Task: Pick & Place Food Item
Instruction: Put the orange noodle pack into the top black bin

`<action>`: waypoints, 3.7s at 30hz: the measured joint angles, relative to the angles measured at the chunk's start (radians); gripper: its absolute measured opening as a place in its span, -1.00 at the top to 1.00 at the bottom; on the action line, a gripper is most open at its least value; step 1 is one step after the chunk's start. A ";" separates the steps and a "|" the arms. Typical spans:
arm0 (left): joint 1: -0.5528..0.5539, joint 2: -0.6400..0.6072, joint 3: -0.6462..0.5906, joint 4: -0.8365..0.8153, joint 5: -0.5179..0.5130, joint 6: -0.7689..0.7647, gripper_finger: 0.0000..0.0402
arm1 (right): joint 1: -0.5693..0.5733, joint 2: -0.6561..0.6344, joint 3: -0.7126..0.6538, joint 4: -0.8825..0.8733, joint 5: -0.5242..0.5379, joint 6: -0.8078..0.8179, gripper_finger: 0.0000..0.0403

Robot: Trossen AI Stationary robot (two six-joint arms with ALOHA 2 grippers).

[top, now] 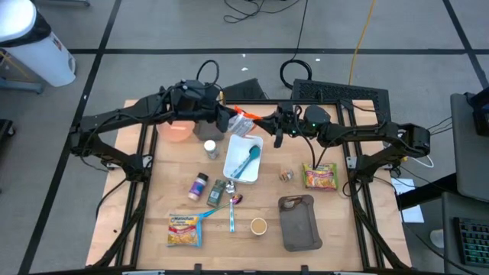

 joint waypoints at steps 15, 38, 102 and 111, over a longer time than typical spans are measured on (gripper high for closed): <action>0.098 -0.005 0.000 0.008 0.107 0.250 -0.03 | -0.007 -0.026 0.000 -0.037 -0.137 0.079 1.00; 0.121 0.279 0.359 -0.269 0.593 0.547 -0.11 | -0.060 -0.043 0.104 -0.278 -0.445 0.156 1.00; 0.120 0.507 0.666 -0.720 0.512 0.740 0.99 | -0.083 -0.042 0.109 -0.266 -0.443 0.096 0.57; 0.183 0.496 0.666 -0.827 0.478 0.794 0.99 | -0.147 -0.042 0.109 -0.277 -0.389 0.105 0.13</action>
